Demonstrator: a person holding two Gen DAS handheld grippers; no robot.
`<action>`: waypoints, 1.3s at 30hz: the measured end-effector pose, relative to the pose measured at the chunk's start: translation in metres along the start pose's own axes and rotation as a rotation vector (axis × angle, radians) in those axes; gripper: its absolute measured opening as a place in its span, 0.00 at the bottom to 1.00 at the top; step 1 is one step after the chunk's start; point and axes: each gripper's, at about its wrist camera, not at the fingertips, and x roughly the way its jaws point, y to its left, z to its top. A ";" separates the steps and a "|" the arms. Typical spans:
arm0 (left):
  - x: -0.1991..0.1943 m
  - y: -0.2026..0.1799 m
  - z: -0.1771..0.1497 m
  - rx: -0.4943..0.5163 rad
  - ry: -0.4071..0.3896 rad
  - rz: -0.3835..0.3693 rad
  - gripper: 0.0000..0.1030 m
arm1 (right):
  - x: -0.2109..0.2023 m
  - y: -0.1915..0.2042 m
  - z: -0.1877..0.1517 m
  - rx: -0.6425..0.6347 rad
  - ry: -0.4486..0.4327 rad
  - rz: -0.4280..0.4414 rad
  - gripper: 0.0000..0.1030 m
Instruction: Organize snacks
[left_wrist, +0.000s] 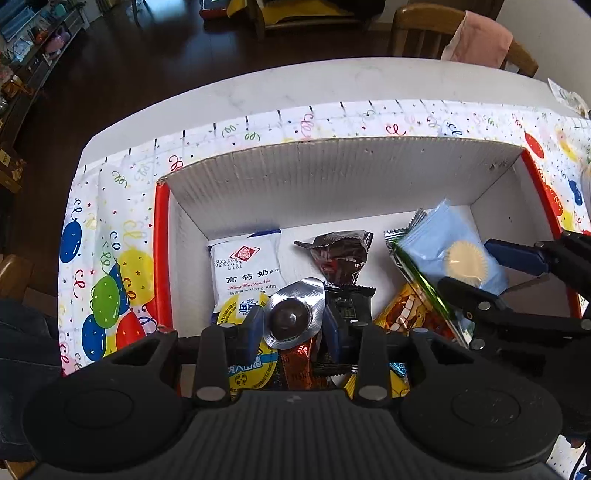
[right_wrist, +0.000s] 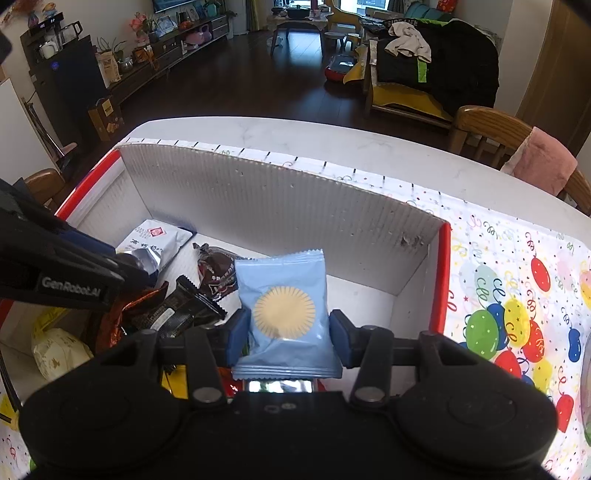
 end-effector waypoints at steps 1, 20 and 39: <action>0.000 0.000 0.000 0.001 0.002 -0.002 0.34 | -0.001 0.000 0.000 0.002 0.000 -0.002 0.44; -0.053 -0.005 -0.028 -0.001 -0.163 -0.056 0.61 | -0.056 0.008 -0.012 0.047 -0.089 0.049 0.61; -0.122 -0.002 -0.095 0.005 -0.333 -0.088 0.69 | -0.138 0.020 -0.048 0.080 -0.245 0.115 0.88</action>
